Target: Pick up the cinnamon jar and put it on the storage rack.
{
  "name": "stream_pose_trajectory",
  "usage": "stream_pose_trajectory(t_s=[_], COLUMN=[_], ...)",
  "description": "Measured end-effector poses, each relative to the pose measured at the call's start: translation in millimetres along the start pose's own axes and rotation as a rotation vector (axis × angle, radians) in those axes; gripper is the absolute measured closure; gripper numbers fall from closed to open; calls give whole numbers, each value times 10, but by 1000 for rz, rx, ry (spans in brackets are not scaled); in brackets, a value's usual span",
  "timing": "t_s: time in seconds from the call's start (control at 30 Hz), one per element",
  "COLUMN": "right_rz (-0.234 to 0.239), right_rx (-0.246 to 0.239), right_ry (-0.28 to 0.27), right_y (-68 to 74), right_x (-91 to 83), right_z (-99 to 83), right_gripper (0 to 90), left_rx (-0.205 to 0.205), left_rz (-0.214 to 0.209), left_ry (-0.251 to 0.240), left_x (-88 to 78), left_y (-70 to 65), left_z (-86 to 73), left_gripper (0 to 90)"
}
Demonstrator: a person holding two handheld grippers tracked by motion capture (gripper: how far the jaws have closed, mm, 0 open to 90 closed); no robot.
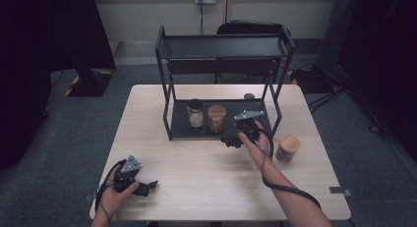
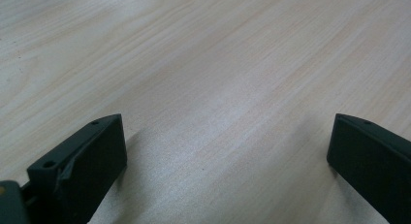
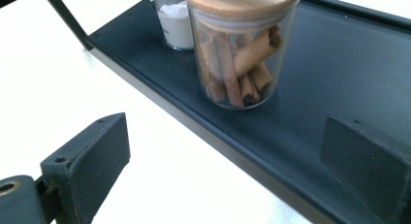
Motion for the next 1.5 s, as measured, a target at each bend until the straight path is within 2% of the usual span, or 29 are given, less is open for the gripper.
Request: stream_pose_trajectory(t_s=[0.57,1.0,1.5], right_rz=[31,48,53], right_rx=[-1,-30,-33], right_ry=[1,11,15], right_y=[37,76,43], right_x=[-154,-261,-367], right_z=[-210,-321,-520], right_gripper=[30,30,30], left_rx=[1,1,1], left_rz=[-1,-1,-1], left_ry=[0,0,0], left_x=[-1,-1,0], left_y=[1,0,0], left_z=[-1,-1,-1], left_gripper=[1,1,1])
Point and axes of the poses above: each handheld gripper's, and its own axes: x roughly forward along the jaws, z roughly out of its top, y roughly to its left, the point moved 5 cm from there along x, roughly forward along the jaws, and after that the axes turned 2 degrees about y, right-handed, at the moved point
